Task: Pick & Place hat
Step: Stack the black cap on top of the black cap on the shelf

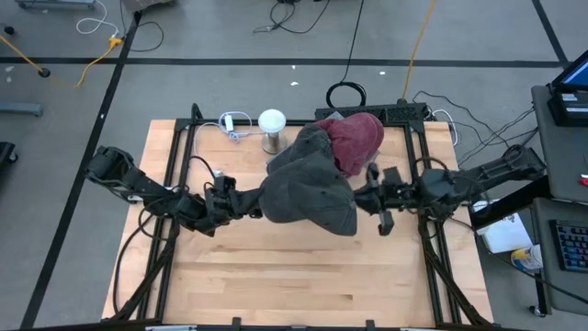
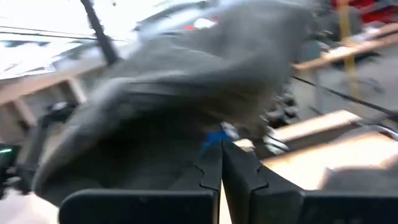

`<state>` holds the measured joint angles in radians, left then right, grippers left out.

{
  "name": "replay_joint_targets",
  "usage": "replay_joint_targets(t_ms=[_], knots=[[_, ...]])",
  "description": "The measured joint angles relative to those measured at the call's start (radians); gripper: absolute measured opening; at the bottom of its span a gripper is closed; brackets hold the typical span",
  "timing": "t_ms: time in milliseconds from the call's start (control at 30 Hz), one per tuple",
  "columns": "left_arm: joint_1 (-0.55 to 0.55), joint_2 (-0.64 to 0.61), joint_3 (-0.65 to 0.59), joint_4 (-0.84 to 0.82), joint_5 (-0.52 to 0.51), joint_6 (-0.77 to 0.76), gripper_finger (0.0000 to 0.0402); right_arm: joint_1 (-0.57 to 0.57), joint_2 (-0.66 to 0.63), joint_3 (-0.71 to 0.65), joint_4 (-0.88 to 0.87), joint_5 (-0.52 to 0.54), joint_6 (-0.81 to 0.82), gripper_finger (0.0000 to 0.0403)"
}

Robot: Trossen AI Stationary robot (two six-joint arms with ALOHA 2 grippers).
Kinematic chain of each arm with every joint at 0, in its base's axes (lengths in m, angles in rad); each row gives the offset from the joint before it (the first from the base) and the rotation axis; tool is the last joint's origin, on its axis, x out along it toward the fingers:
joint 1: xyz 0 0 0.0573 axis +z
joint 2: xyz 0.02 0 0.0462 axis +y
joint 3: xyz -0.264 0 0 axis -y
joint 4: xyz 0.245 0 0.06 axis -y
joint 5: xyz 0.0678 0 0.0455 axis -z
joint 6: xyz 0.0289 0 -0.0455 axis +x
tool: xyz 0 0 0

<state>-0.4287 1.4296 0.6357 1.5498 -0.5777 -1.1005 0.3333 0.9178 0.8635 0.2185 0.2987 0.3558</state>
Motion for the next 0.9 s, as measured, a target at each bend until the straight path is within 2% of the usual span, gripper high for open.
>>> replay_joint_targets(t_ms=[67, 167, 333, 567, 733, 900], knots=[[0.006, 0.000, 0.000, -0.025, 0.000, -0.012, 0.0008, -0.015, 0.049, 0.000, 0.099, -0.062, -0.025, 0.0001], [0.006, 0.000, 0.000, -0.052, -0.016, -0.037, 0.0008, -0.034, 0.098, 0.022, 0.217, -0.096, -0.037, 0.0001], [0.009, 0.000, 0.000, -0.074, -0.030, -0.047, 0.0008, -0.040, 0.125, 0.116, 0.239, -0.140, -0.100, 0.0001], [0.039, 0.000, 0.000, -0.069, -0.002, -0.054, 0.0008, -0.047, 0.136, 0.220, 0.081, -0.110, -0.155, 0.0001], [0.088, 0.000, -0.014, 0.013, 0.032, -0.040, 0.0008, -0.052, 0.097, 0.223, -0.240, -0.098, -0.126, 0.0000], [0.117, -0.005, -0.061, 0.013, 0.000, -0.121, 0.0008, -0.023, 0.065, 0.222, -0.441, 0.016, -0.151, 0.0000]])
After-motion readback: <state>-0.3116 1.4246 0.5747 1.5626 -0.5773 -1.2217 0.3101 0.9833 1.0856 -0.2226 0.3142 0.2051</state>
